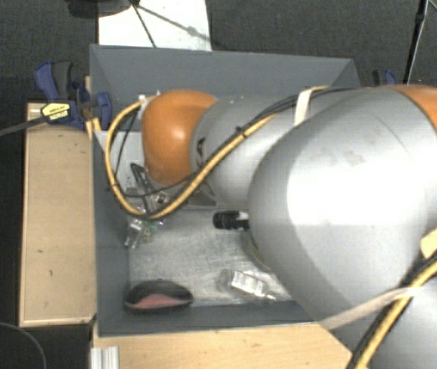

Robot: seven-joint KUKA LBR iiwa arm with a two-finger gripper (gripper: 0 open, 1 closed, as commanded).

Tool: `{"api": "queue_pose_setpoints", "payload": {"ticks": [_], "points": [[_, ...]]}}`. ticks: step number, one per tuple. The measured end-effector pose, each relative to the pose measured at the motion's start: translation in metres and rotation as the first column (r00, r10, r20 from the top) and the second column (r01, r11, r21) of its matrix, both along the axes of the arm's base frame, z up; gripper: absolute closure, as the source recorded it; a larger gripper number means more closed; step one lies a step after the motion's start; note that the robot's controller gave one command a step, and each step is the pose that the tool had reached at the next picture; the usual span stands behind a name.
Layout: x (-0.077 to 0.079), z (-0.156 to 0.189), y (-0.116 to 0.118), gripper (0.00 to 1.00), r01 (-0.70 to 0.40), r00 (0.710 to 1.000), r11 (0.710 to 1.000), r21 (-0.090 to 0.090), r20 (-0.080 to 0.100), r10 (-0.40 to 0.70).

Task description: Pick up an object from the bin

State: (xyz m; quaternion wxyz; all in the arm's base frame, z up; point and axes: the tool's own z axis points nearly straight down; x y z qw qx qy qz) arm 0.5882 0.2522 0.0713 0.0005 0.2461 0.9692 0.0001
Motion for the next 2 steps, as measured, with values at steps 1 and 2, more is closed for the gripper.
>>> {"api": "queue_pose_setpoints", "payload": {"ticks": [1, 2], "points": [[0.001, 0.001, 0.0, 1.0, 0.0, 1.0, 1.0, 0.001, 0.002, 0.0], [0.002, 0.02, 0.001, 1.0, -0.002, 1.0, 1.0, 0.002, 0.004, 0.002]]}}
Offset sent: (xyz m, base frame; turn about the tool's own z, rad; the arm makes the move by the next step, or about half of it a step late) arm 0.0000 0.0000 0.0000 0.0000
